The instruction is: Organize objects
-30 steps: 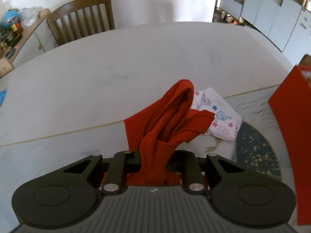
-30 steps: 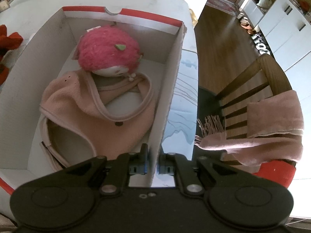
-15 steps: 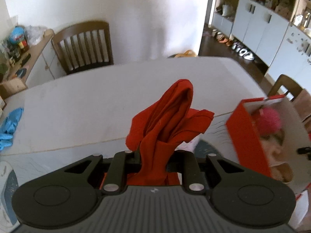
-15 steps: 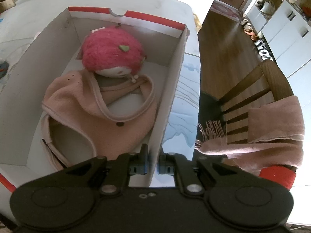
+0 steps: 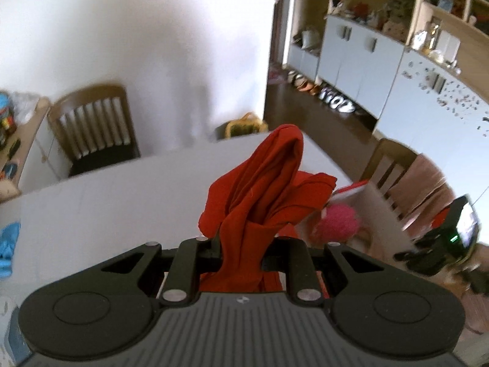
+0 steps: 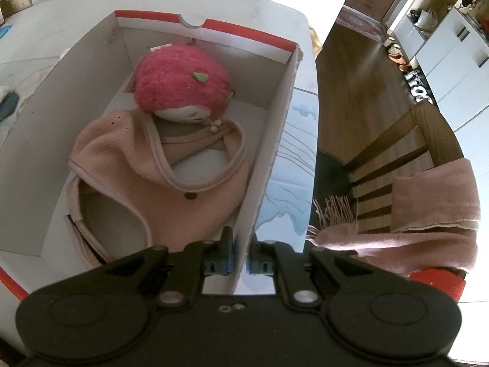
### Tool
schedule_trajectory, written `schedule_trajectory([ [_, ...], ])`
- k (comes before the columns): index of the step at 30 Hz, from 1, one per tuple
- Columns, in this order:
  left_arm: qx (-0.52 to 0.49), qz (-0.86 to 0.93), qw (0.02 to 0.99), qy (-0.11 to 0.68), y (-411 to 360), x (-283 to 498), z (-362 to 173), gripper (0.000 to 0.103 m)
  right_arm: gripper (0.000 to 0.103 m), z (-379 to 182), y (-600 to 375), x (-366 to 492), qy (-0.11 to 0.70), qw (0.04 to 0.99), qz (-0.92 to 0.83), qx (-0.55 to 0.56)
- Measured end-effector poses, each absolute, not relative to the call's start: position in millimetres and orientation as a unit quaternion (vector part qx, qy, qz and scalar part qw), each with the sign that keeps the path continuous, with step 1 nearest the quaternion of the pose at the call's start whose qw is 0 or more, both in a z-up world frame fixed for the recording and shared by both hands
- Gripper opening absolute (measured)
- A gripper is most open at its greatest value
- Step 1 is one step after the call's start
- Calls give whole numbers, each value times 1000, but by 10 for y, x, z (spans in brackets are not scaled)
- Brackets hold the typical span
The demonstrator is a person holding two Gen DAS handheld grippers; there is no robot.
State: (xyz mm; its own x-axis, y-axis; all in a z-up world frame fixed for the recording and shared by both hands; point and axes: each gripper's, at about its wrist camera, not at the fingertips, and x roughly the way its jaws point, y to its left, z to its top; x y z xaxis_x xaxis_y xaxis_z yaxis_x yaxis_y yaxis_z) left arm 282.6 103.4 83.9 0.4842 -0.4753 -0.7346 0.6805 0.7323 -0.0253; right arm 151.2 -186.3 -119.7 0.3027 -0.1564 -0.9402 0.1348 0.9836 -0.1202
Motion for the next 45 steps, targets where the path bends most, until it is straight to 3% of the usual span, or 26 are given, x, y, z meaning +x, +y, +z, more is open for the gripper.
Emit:
schedule_trajectory([
  [21,142,-479,798,338,-101,2201,2001,18,6,-1204,-1869,1502,584,808,-78,-13],
  [31,180,-547,729,371,-495,2008,1865,18,6,-1207,-1872,1504,587,806,-72,-14],
  [45,231,-583,708,324,-815,1749,2294,18,6,-1214,-1879,1509,589,805,-73,-11],
])
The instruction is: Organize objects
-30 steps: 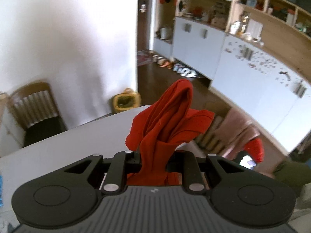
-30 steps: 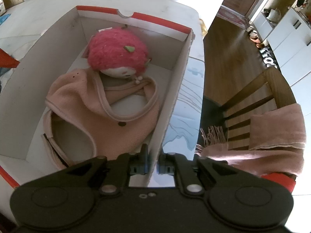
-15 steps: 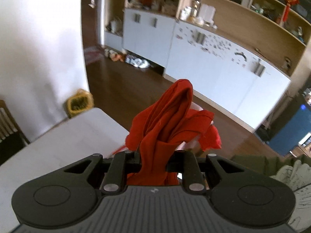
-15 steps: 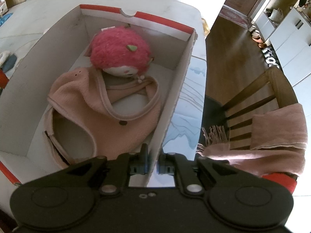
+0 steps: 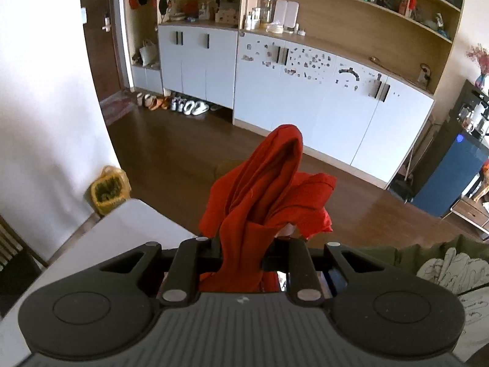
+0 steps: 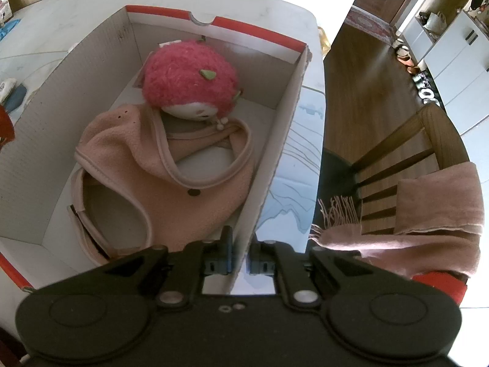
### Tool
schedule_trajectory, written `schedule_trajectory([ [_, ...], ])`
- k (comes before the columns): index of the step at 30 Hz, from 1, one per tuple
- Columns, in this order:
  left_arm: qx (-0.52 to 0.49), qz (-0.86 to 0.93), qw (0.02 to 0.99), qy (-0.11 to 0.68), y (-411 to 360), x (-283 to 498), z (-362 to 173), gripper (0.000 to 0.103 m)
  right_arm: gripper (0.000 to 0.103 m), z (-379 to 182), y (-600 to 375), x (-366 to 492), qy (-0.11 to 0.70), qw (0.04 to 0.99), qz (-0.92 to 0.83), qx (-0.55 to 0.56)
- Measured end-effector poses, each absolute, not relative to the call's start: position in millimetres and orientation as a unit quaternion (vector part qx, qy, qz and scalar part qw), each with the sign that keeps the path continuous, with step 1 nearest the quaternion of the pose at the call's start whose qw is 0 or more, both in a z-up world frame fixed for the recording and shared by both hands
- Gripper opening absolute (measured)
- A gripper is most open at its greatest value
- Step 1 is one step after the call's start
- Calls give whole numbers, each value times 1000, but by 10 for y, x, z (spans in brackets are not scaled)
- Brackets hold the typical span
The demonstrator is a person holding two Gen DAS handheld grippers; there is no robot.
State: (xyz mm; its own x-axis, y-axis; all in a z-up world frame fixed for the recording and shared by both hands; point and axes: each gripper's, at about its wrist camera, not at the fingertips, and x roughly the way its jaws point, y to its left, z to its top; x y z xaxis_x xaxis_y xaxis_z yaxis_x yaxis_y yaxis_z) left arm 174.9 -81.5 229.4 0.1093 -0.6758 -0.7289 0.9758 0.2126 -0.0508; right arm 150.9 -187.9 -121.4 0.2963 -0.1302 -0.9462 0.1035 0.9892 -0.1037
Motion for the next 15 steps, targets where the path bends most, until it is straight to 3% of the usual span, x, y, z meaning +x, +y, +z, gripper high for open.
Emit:
schedule_trajectory([
  [15,298,-559,679,371,-932,1810,1707,18,6,-1220,-1878,1504,590,804,-72,-12],
])
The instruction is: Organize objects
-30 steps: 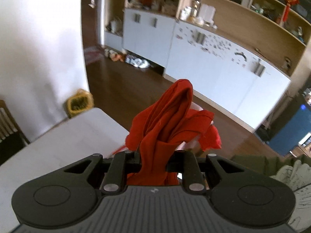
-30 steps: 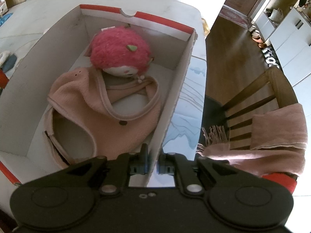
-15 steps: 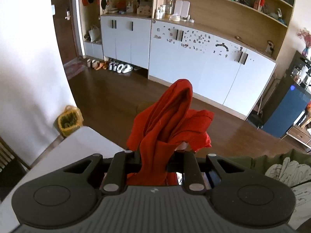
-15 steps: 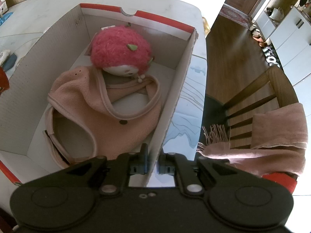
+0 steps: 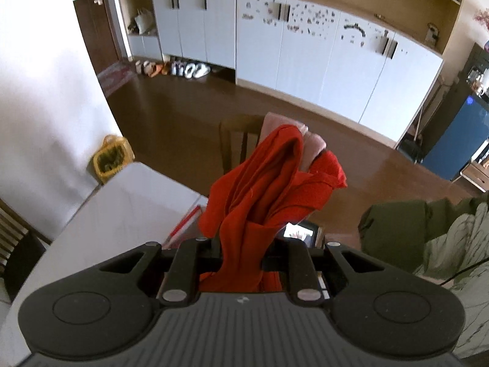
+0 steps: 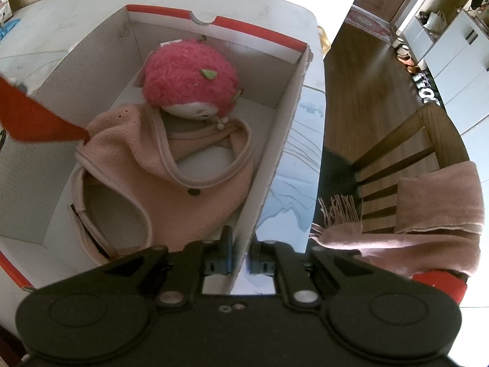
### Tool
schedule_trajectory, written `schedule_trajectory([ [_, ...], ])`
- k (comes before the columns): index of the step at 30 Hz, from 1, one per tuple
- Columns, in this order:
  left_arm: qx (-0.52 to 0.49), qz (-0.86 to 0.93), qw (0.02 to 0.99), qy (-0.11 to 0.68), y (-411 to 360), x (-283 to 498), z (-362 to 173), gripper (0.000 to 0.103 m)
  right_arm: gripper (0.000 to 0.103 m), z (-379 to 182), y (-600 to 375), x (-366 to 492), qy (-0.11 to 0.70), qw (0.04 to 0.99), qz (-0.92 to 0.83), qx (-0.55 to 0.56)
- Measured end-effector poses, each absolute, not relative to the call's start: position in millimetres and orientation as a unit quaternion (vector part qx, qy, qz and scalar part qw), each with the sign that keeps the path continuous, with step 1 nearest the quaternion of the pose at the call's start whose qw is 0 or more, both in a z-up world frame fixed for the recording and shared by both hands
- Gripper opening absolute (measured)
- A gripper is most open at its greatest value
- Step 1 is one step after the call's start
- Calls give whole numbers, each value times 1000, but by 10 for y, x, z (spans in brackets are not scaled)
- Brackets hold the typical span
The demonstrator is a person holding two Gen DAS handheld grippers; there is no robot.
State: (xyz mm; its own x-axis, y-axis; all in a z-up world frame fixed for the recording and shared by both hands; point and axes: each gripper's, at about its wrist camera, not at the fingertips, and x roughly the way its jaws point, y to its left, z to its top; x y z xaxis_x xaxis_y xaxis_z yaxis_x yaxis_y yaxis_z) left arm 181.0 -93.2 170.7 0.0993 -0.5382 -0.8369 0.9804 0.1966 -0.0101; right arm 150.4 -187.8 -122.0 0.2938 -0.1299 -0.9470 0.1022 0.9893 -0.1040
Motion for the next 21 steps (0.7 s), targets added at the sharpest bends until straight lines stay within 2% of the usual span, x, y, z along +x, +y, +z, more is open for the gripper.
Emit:
schedule_trajectory([
  [21,297,-517,668,445,-1048,2175,317,18,7,-1214,-1849,1485,591,803,-72,-11],
])
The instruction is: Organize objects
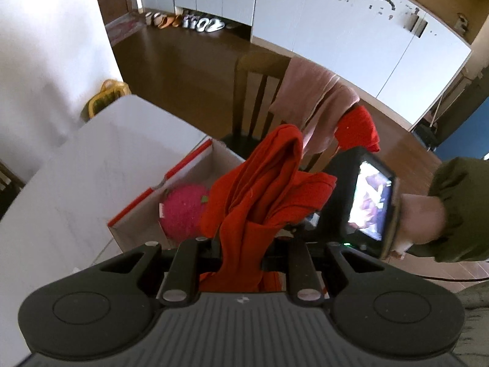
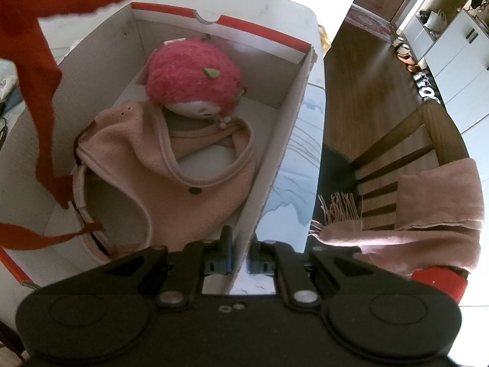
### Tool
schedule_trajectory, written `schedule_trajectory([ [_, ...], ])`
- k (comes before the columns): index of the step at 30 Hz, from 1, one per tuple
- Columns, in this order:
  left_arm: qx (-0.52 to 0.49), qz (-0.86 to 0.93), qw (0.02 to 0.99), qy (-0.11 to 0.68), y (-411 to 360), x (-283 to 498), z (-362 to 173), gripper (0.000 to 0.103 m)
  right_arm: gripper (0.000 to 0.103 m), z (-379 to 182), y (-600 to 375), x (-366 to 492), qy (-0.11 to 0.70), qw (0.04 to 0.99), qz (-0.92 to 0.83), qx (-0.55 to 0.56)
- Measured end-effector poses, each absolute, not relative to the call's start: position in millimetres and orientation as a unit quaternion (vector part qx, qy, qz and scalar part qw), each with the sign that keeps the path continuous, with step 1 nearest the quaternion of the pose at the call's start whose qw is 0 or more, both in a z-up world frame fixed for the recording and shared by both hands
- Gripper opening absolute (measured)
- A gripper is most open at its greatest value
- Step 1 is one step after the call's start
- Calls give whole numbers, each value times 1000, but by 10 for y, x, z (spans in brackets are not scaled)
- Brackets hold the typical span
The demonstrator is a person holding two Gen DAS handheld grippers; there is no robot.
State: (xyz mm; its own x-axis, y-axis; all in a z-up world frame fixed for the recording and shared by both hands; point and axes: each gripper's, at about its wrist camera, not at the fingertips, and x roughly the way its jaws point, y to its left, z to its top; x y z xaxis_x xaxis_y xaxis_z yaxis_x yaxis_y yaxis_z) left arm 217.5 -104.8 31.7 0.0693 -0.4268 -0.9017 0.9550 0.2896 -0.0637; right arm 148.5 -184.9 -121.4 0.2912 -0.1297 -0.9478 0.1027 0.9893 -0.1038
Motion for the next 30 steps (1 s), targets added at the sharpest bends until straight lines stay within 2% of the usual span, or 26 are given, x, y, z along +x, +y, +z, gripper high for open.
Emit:
schedule_trajectory([
  [5,288,-505,666,468,-1094,2262,-52,18,7,-1200,-1848,1472,591,804,-71,-12],
  [11,308,-500,666,461,-1184,2231,-445,18,7,-1197,-1855,1471,591,803,-71,-11],
  [26,350,-474,665,459,-1234,2147,-1120,18,7,-1207,-1861,1473,592,803,-69,-10],
  [30,359,-469,660,464,-1239,2115,-1253,21,7,-1209,-1861,1472,592,803,-69,-10],
])
